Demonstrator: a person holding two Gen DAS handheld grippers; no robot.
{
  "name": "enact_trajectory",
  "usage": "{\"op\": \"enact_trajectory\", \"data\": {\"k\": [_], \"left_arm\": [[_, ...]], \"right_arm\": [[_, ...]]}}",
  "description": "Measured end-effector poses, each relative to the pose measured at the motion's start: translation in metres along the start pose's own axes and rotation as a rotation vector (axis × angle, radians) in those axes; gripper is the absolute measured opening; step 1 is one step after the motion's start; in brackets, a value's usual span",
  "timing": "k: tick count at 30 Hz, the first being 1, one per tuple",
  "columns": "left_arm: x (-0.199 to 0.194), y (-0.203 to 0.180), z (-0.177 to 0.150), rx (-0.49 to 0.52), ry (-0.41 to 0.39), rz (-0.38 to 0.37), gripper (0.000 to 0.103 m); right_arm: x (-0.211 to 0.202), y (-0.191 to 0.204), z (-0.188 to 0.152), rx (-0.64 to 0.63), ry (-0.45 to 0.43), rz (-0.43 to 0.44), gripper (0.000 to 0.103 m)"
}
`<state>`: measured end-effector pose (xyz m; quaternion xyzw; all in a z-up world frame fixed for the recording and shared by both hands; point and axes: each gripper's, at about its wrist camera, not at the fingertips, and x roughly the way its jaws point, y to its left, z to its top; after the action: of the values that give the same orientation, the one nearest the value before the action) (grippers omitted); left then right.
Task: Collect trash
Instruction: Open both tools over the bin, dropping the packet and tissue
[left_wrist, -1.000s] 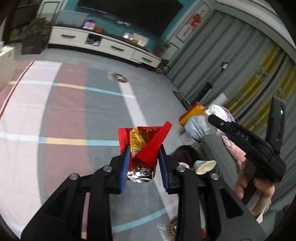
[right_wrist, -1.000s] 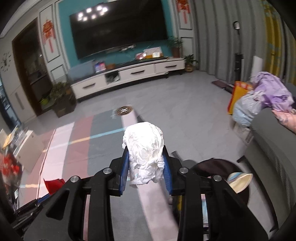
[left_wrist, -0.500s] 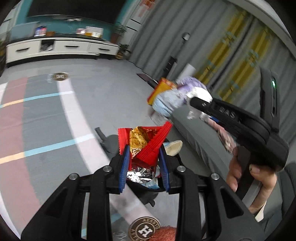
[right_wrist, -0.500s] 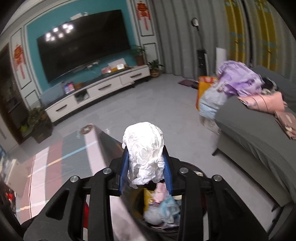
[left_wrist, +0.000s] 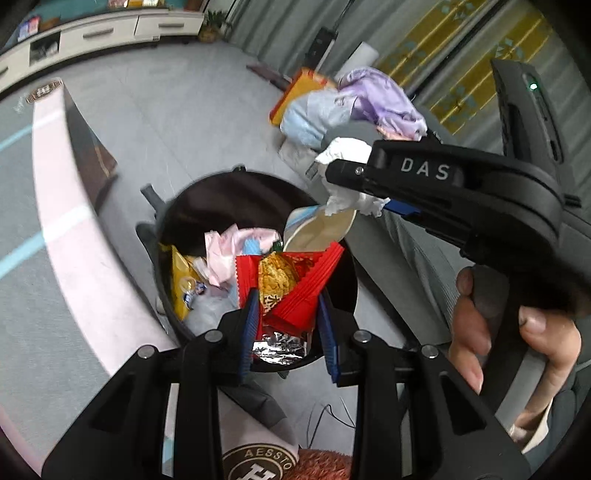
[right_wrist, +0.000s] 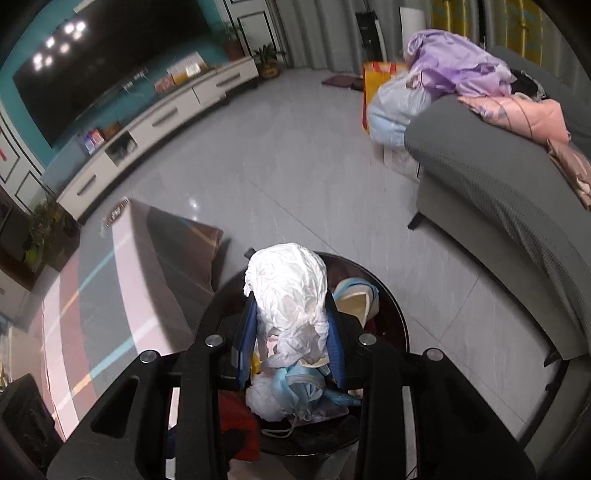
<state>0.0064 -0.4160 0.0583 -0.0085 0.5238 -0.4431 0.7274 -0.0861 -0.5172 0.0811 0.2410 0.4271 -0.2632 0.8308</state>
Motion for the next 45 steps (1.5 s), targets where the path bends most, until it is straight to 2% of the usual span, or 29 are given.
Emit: {"op": "enact_trajectory", "data": {"k": [9, 14, 19, 45], "left_arm": [[0.037, 0.010, 0.001, -0.031, 0.072, 0.043, 0.032], [0.052, 0.014, 0.005, -0.042, 0.091, 0.061, 0.032], [0.057, 0.016, 0.005, -0.056, 0.100, 0.077, 0.032], [0.067, 0.019, 0.006, -0.084, 0.132, 0.096, 0.033]], "right_arm": [[0.038, -0.002, -0.003, 0.019, 0.117, 0.025, 0.034], [0.049, -0.001, -0.003, 0.021, 0.149, 0.049, 0.034], [0.057, -0.002, -0.003, 0.030, 0.175, 0.071, 0.034], [0.080, -0.011, -0.007, 0.065, 0.268, 0.031, 0.034]]}}
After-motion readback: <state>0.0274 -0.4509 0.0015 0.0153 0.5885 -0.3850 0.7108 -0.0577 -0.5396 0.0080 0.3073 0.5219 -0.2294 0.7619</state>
